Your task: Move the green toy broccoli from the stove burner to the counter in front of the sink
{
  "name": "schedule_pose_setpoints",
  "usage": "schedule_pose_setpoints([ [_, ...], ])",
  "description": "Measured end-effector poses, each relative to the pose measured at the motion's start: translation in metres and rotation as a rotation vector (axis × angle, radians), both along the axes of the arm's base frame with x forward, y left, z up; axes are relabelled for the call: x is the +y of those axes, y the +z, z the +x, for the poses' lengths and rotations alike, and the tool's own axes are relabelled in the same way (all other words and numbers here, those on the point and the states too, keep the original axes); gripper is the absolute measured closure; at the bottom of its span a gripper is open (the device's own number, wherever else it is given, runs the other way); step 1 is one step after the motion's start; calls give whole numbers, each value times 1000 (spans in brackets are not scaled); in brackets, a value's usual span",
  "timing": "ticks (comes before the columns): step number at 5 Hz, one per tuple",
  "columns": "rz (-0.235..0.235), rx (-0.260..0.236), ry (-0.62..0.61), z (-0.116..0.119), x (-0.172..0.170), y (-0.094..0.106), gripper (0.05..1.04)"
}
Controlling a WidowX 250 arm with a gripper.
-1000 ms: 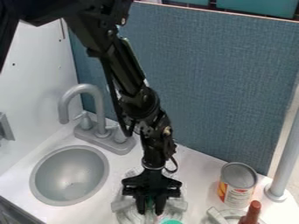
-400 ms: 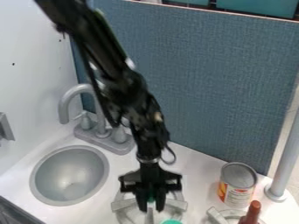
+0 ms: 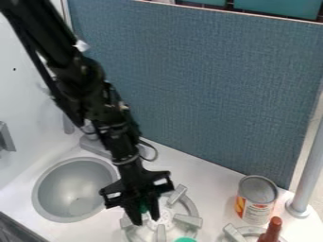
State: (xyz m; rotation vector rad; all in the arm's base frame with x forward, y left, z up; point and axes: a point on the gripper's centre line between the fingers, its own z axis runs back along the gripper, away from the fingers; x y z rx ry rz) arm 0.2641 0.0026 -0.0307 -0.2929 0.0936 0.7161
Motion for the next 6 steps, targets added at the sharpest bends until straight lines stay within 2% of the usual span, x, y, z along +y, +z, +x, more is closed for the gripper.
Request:
schedule_pose_setpoints([
  [1,-255,203,165,-28,16,-26,724],
  [2,-398,295,335,-42,36,-42,725],
  [3,-566,435,476,-58,53,-62,725],
  [4,-594,492,450,-57,55,-68,725],
  [5,-637,486,420,-50,57,-72,725],
  [6,-648,434,390,-43,56,-71,669],
])
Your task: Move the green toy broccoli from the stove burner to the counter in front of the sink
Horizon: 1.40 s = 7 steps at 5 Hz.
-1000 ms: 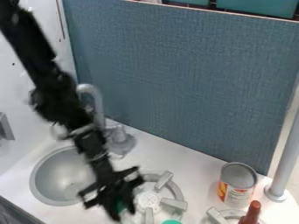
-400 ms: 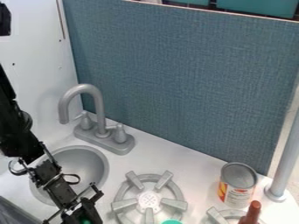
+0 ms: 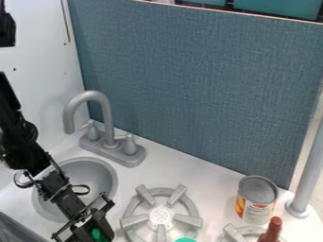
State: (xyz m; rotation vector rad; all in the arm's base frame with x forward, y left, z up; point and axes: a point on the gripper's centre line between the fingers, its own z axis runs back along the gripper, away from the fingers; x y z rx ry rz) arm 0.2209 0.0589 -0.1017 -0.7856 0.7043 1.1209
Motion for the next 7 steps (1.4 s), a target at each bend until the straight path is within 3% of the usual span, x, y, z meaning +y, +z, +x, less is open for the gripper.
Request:
schedule_pose_setpoints([
  [1,75,-45,-67,15,-6,9,324],
  [2,188,-97,-86,33,3,46,102],
  [3,261,-54,-160,38,-4,78,79],
  [4,362,-22,-380,46,-31,107,83],
  [5,483,-93,-662,46,-80,121,83],
  [6,547,-155,-883,40,-110,117,83],
  [7,577,-255,-1120,40,-118,114,83],
])
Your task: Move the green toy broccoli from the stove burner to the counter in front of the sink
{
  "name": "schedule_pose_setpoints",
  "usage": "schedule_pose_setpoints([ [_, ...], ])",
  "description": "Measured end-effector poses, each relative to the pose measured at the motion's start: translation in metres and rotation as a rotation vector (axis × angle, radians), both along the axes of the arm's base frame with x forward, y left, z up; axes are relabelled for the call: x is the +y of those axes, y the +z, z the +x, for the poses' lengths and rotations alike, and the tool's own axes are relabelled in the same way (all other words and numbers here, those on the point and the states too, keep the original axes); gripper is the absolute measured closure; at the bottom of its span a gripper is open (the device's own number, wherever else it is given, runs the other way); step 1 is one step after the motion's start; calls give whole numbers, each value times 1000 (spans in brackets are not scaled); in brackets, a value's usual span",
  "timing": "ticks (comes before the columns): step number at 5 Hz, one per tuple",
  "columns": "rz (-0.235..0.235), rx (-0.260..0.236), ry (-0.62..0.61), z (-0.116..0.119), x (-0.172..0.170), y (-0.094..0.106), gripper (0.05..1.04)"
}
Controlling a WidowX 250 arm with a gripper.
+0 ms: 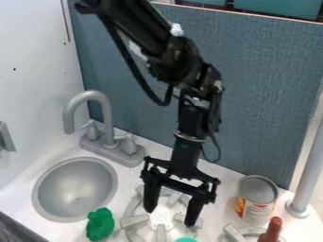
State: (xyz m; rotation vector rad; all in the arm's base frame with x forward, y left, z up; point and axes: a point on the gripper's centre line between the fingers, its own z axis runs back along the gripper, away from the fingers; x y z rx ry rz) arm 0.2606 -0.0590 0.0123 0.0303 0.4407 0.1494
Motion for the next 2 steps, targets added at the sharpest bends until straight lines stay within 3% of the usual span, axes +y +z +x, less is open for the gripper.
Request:
schedule_pose_setpoints([
  [1,-15,-137,-230,1,6,10,83],
  [2,4,-333,-368,4,10,29,83],
])
